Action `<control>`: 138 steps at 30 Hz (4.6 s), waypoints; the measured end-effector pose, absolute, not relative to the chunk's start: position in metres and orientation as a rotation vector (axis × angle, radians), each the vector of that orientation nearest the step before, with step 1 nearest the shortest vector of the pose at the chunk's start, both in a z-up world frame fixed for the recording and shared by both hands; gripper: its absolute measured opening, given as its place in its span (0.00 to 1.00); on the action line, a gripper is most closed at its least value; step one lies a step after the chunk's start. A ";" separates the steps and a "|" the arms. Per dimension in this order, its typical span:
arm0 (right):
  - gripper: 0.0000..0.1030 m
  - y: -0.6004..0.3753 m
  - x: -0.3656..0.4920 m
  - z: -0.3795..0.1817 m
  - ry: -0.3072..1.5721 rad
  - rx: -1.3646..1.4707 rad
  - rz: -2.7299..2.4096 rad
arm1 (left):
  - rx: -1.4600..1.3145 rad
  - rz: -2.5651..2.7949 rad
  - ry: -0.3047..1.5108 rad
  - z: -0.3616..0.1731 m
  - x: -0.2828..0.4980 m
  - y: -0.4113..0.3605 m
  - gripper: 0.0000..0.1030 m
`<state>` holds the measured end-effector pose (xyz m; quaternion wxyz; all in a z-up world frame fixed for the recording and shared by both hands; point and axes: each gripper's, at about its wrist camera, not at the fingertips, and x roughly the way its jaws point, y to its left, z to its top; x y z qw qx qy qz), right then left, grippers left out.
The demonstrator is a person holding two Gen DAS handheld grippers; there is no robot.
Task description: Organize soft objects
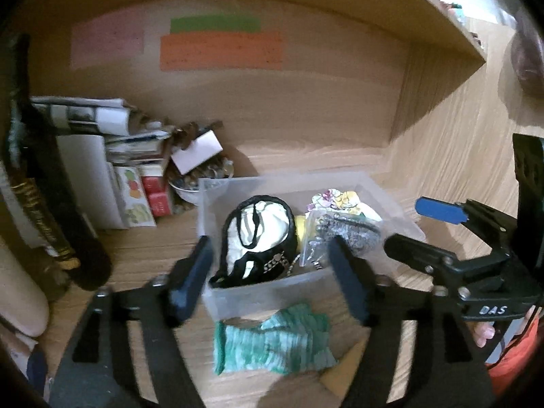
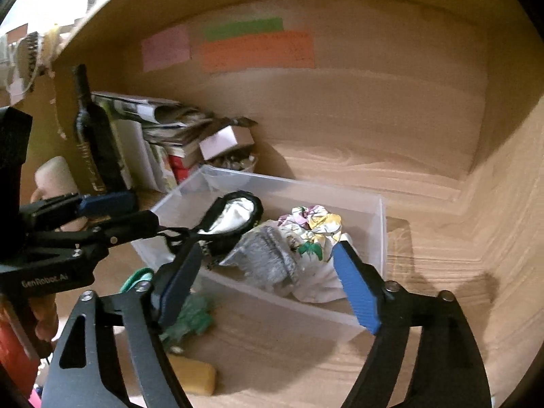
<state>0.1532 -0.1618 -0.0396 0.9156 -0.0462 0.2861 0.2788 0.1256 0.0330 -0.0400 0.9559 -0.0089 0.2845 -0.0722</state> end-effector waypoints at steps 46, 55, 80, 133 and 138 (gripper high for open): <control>0.43 -0.181 0.118 -0.085 0.672 -0.089 0.654 | 0.012 -0.176 0.763 -0.094 0.099 0.029 0.14; 0.43 -0.196 0.127 -0.045 0.559 -0.075 0.607 | -0.043 -0.172 0.601 -0.044 0.091 0.031 0.14; 0.43 -0.175 0.194 -0.060 0.646 -0.053 0.534 | -0.052 -0.141 0.657 -0.071 0.180 0.019 0.14; 1.00 -0.210 0.050 0.037 0.236 -0.010 0.503 | -0.054 -0.117 0.250 0.022 0.016 0.008 1.00; 1.00 -0.212 0.049 0.036 0.241 -0.005 0.501 | -0.045 -0.112 0.249 0.021 0.017 0.007 1.00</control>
